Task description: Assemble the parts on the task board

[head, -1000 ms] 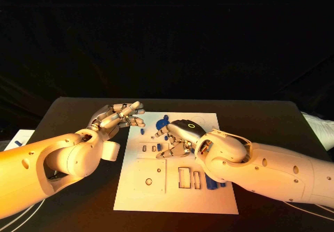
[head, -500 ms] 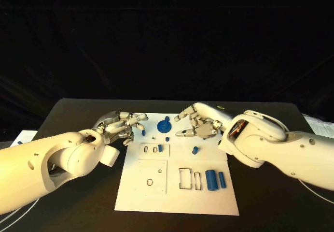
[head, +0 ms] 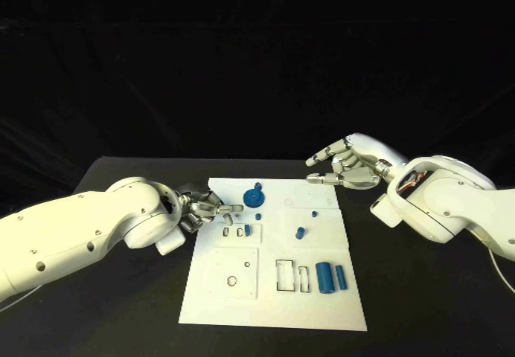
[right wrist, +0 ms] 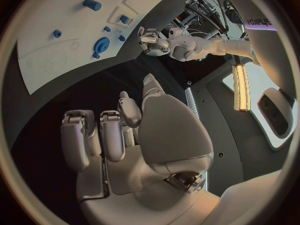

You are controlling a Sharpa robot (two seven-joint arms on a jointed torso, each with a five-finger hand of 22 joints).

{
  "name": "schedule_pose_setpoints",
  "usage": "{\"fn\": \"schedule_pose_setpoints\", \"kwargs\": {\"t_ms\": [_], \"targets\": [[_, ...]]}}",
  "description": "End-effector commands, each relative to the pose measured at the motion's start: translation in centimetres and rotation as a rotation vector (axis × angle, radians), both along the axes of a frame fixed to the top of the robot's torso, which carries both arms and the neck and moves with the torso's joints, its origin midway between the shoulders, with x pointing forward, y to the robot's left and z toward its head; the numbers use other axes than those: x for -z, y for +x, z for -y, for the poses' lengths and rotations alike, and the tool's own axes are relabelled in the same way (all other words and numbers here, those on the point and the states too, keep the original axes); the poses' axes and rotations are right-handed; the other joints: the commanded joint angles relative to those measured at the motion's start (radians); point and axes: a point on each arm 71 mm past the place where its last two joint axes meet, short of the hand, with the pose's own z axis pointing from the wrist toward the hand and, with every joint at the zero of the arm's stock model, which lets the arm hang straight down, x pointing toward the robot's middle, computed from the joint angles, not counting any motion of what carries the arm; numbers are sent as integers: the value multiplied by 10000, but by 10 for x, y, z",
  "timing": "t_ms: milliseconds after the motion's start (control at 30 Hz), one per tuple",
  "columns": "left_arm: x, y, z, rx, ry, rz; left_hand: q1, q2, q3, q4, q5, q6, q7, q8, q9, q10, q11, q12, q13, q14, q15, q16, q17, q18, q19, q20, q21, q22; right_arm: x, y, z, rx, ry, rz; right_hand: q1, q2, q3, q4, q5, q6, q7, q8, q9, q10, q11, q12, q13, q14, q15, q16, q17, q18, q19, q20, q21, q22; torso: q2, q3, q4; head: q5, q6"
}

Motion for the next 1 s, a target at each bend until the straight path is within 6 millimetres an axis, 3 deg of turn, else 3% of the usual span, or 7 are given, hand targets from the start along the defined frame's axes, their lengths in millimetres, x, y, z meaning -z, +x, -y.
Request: {"fn": "schedule_pose_setpoints", "kwargs": {"t_ms": [33, 200, 433, 1000], "targets": [[2, 4, -1, 262, 2720, 50, -165, 22, -189, 11, -29, -187, -40, 388, 480, 79, -24, 226, 234, 1050, -97, 30, 2627, -213, 682, -48, 60, 1798, 0, 1, 1, 74, 419, -295, 16, 93, -41, -6, -55, 94, 12, 52, 12, 76, -19, 55, 14, 699, -82, -42, 1106, -31, -31, -67, -50, 1316, -75, 25, 15, 58, -29], [0, 7, 12, 395, 3294, 99, -860, 68, -749, 31, -92, -427, -75, 751, 978, 82, -97, 309, 341, 1050, -124, 30, 2627, -225, 707, -118, 95, 1874, 1, 2, 2, 188, 394, -309, -5, 88, -67, -4, -68, 117, 7, 60, 17, 78, -22, 63, 18, 698, -84, -49, 1097, -27, -43, -69, -60, 1301, -75, 37, -4, 117, -68], [2, 13, 26, 544, 3710, -1, -614, 178, -890, -21, -88, -632, -93, 976, 1336, 68, -109, 326, 378, 1050, -145, 30, 2627, -229, 710, -142, 103, 1895, 1, 4, 3, 312, 325, -331, -31, 79, -100, -1, -66, 134, 3, 64, 22, 75, -25, 61, 15, 694, -86, -60, 1082, -23, -57, -72, -71, 1283, -68, 22, 27, 143, -119], [8, 19, 52, 895, 3761, -51, -420, 241, -910, -44, -60, -740, -84, 1085, 1548, 71, -98, 349, 414, 1050, -131, 30, 2627, -236, 725, -129, 118, 1930, 4, 7, 3, 412, 202, -437, -67, 70, -145, 5, -26, 143, 0, 61, 25, 64, -27, 46, 5, 688, -89, -80, 1054, -15, -81, -75, -89, 1254, -63, 25, 4, 172, -215]]}}
